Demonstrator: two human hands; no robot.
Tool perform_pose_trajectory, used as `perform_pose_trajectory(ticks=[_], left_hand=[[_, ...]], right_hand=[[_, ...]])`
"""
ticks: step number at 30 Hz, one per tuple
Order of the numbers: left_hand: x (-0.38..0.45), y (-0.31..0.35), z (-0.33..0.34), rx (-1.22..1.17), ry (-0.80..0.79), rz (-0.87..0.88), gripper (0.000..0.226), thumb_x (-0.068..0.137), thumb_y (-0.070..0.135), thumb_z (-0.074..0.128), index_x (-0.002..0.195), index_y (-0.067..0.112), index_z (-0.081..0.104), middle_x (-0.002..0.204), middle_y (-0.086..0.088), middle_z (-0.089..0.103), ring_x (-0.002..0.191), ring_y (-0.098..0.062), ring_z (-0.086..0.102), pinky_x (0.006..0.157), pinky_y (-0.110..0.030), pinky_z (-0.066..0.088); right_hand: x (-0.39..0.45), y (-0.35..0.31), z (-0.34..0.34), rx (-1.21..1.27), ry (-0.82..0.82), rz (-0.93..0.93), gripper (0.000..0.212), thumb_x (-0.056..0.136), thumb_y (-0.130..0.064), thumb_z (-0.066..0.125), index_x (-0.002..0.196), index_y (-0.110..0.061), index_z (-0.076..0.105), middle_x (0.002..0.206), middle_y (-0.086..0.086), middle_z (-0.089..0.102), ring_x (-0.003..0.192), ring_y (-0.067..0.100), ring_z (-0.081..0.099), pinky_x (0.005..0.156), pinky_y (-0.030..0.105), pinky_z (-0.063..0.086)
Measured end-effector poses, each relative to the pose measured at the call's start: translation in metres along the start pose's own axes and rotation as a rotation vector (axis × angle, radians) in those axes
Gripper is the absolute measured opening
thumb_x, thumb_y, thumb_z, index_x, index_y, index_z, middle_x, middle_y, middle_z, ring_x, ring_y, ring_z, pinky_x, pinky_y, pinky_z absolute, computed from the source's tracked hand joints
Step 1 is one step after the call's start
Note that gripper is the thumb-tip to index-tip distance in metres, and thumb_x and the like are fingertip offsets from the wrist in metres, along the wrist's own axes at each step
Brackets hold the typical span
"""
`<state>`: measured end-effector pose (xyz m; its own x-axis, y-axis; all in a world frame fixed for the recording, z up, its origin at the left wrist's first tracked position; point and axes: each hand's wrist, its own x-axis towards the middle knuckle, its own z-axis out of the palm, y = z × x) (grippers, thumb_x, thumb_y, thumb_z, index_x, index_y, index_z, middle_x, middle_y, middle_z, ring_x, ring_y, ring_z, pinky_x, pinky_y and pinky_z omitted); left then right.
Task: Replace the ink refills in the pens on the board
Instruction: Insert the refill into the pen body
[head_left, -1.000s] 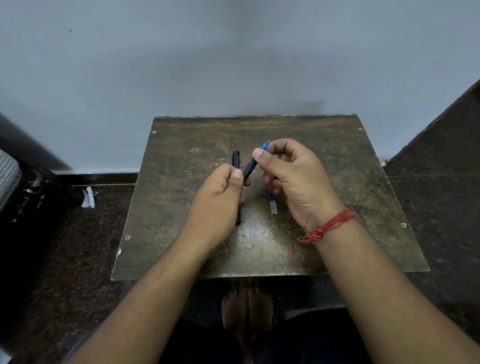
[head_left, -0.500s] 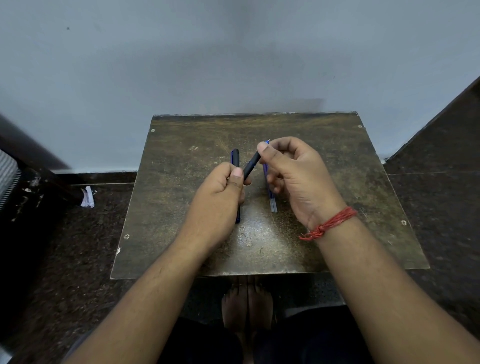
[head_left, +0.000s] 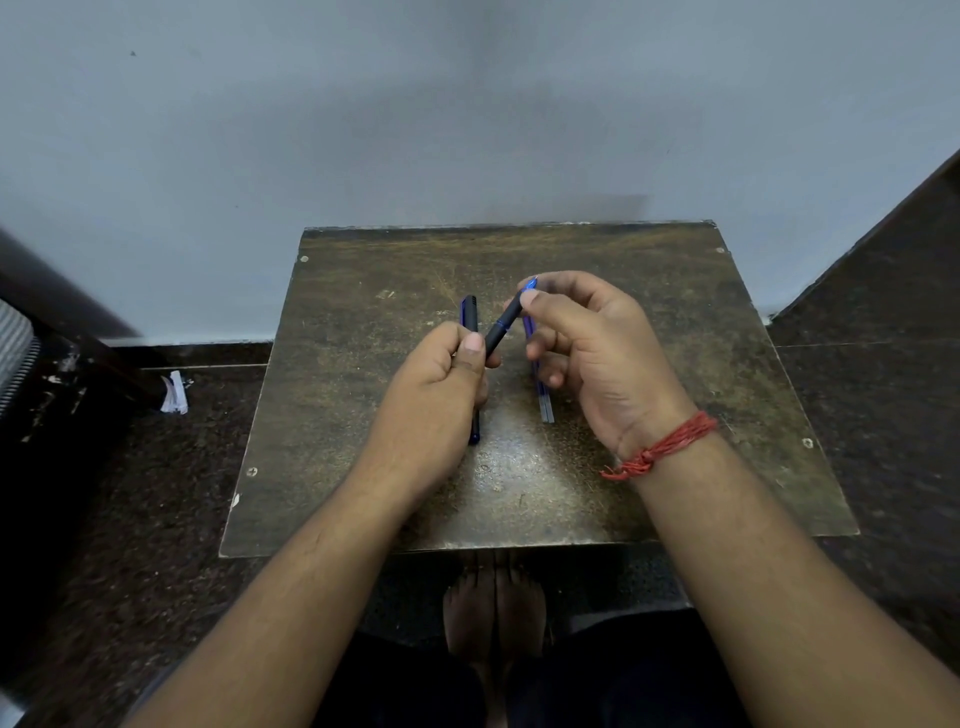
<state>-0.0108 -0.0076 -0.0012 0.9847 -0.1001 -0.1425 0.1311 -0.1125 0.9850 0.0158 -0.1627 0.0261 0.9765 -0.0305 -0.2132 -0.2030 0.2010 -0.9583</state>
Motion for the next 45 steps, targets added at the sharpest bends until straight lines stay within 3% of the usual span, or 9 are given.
perform_pose_trajectory(ticks=[4,8,13,20,25,29,37,41,45], left_hand=[[-0.001,0.000,0.001,0.015,0.002,-0.002,0.034,0.096,0.051,0.042,0.090,0.023,0.060,0.054,0.013,0.042,0.044,-0.004,0.032,0.051,-0.029,0.025],[0.000,0.000,0.002,0.003,-0.001,-0.008,0.033,0.096,0.051,0.042,0.089,0.024,0.060,0.053,0.014,0.041,0.044,-0.004,0.031,0.050,-0.028,0.024],[-0.001,0.000,0.001,0.021,-0.011,0.009,0.031,0.105,0.043,0.041,0.091,0.023,0.059,0.054,0.014,0.042,0.044,-0.002,0.032,0.049,-0.027,0.025],[-0.001,0.001,0.003,0.005,-0.013,0.007,0.033,0.096,0.049,0.042,0.091,0.021,0.059,0.053,0.013,0.041,0.043,-0.002,0.031,0.048,-0.026,0.025],[0.001,-0.001,0.002,-0.008,-0.006,0.001,0.032,0.095,0.050,0.042,0.089,0.023,0.058,0.052,0.013,0.041,0.042,-0.003,0.030,0.051,-0.027,0.022],[0.001,-0.002,0.001,-0.002,-0.010,0.005,0.032,0.095,0.050,0.042,0.089,0.022,0.058,0.052,0.013,0.041,0.043,-0.003,0.031,0.051,-0.028,0.023],[0.001,-0.003,0.001,0.003,-0.018,0.004,0.030,0.096,0.052,0.042,0.083,0.032,0.061,0.054,0.014,0.042,0.044,-0.004,0.031,0.052,-0.029,0.024],[0.002,-0.004,0.000,0.016,-0.017,-0.001,0.030,0.095,0.054,0.043,0.081,0.035,0.061,0.056,0.013,0.042,0.045,-0.005,0.032,0.052,-0.029,0.024],[0.001,-0.004,-0.001,0.020,-0.019,0.001,0.031,0.096,0.055,0.043,0.084,0.033,0.062,0.057,0.013,0.043,0.046,-0.006,0.033,0.052,-0.030,0.025]], right_hand=[[0.001,0.004,-0.002,-0.096,0.009,-0.021,0.015,0.087,-0.029,0.076,0.088,-0.019,0.065,0.080,0.001,0.070,0.054,0.009,0.055,0.044,0.022,0.035],[0.000,0.001,0.001,-0.063,-0.013,-0.008,0.002,0.092,-0.015,0.068,0.090,-0.016,0.069,0.081,0.000,0.073,0.054,0.009,0.054,0.043,0.022,0.034],[-0.002,-0.006,0.001,0.106,-0.018,0.032,0.022,0.092,0.001,0.054,0.109,-0.006,0.066,0.104,0.012,0.077,0.052,0.011,0.052,0.041,0.022,0.033],[0.000,0.001,-0.001,-0.060,0.017,-0.013,0.017,0.089,-0.028,0.073,0.088,-0.015,0.063,0.074,-0.002,0.069,0.051,0.008,0.054,0.040,0.020,0.033],[-0.001,0.001,0.000,-0.043,-0.007,-0.019,0.002,0.093,-0.016,0.067,0.091,-0.016,0.069,0.083,0.003,0.074,0.052,0.009,0.053,0.041,0.021,0.032],[-0.003,-0.006,0.002,0.083,-0.018,0.005,0.024,0.091,0.003,0.053,0.109,-0.007,0.064,0.102,0.012,0.077,0.051,0.011,0.052,0.039,0.021,0.031],[0.001,0.002,-0.001,-0.070,0.029,-0.001,0.013,0.088,-0.026,0.075,0.088,-0.017,0.065,0.083,0.003,0.072,0.050,0.009,0.051,0.039,0.020,0.029],[-0.002,-0.002,0.000,-0.030,0.000,-0.007,0.004,0.092,-0.011,0.066,0.092,-0.012,0.069,0.083,0.003,0.073,0.048,0.008,0.049,0.038,0.019,0.029],[-0.005,-0.008,0.001,0.046,-0.012,0.026,0.027,0.090,0.004,0.052,0.112,-0.004,0.066,0.103,0.008,0.078,0.047,0.010,0.047,0.038,0.020,0.026]])
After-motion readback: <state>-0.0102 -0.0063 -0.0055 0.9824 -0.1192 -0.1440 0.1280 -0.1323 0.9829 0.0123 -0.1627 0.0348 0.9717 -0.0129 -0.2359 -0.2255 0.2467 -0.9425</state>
